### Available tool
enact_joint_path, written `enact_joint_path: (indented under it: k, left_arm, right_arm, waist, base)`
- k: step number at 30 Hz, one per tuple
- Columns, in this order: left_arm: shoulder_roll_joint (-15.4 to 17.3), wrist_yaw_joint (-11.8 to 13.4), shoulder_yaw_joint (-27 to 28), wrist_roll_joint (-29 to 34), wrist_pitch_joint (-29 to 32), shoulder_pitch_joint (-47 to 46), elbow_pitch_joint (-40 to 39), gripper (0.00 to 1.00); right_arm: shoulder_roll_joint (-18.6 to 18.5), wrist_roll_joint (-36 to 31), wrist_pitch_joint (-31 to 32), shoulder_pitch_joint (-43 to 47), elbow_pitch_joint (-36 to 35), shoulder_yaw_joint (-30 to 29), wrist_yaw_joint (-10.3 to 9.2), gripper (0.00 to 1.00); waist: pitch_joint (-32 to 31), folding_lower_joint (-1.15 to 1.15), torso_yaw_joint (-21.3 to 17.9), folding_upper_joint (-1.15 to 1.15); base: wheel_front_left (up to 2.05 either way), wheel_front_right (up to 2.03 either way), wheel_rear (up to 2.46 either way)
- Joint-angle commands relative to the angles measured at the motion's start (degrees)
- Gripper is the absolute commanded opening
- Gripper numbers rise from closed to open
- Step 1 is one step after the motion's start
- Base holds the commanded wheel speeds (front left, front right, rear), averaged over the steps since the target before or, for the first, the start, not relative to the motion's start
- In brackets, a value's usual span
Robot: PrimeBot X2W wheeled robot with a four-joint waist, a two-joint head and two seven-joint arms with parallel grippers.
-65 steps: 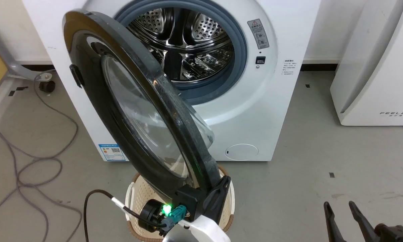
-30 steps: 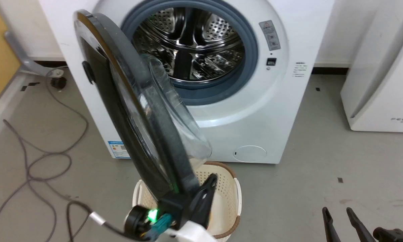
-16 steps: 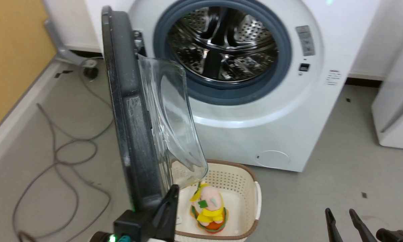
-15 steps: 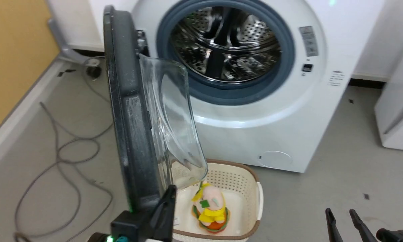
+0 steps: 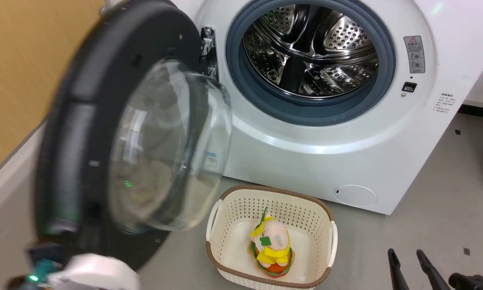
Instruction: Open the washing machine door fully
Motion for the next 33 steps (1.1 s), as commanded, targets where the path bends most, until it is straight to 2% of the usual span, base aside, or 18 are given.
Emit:
enact_joint_path:
  k: [1, 7, 12, 18, 22, 26, 31, 32, 33]
  left_arm:
    - [0.6, -1.3, 3.4, -2.5, -2.1, -1.6, 2.5, 0.00]
    - [2.6, -5.5, 11.6, -8.2, -6.5, -4.9, 11.9, 0.00]
    - [4.7, -9.0, 16.3, -11.3, -9.1, -7.6, 21.2, 0.00]
    - [4.5, -10.8, 19.0, -12.2, -12.1, -8.2, 27.8, 0.00]
    - [2.2, -10.3, 19.9, -11.1, -13.4, -5.5, 26.2, 0.00]
    - [-0.9, -9.2, 19.9, -8.7, -13.9, -0.8, 20.4, 0.00]
    - [-4.9, -8.5, 16.6, -5.0, -14.0, 5.9, 12.1, 0.00]
    - [-5.6, -8.4, 15.8, -4.6, -14.0, 7.0, 11.0, 0.07]
    - [-6.2, -8.1, 15.0, -3.9, -14.0, 7.9, 10.0, 0.24]
  right_arm:
    - [0.2, 0.1, -0.2, -0.4, 0.2, 0.3, 0.05, 1.00]
    - [0.2, 0.0, 0.0, -0.8, 0.5, 0.8, 0.05, 1.00]
    - [0.2, 0.1, -0.1, -0.9, 0.9, 0.9, 0.05, 1.00]
    - [0.2, 0.3, -0.3, -1.0, 1.4, 1.1, 0.05, 1.00]
    - [0.2, 0.2, -0.4, -1.0, 1.5, 0.9, 0.05, 1.00]
    - [0.2, 0.0, -0.3, -0.9, 1.6, 0.6, 0.05, 1.00]
    - [0.2, -0.6, -0.3, -0.9, 1.8, 0.1, 0.05, 1.00]
    - [0.2, -0.7, -0.3, -0.9, 1.7, 0.1, 0.05, 1.00]
    - [0.2, -0.8, -0.3, -1.0, 1.7, 0.0, 0.05, 1.00]
  waist:
    - [0.1, 0.00, -0.2, 0.00]
    - [0.5, 0.00, -2.0, 0.00]
    - [0.7, 0.00, -3.5, 0.00]
    - [0.6, 0.00, -4.9, 0.00]
    - [0.5, 0.00, -5.4, 0.00]
    - [0.1, 0.00, -5.4, 0.00]
    - [-0.6, 0.00, -5.1, 0.00]
    - [-0.7, 0.00, -5.1, 0.00]
    - [-0.9, 0.00, -5.1, 0.00]
  base:
    - [0.00, 0.00, 0.00]
    - [0.00, 0.00, 0.00]
    - [0.00, 0.00, 0.00]
    - [0.00, 0.00, 0.00]
    - [0.00, 0.00, 0.00]
    - [0.00, 0.00, 0.00]
    - [0.00, 0.00, 0.00]
    - [0.00, 0.00, 0.00]
    - [0.00, 0.00, 0.00]
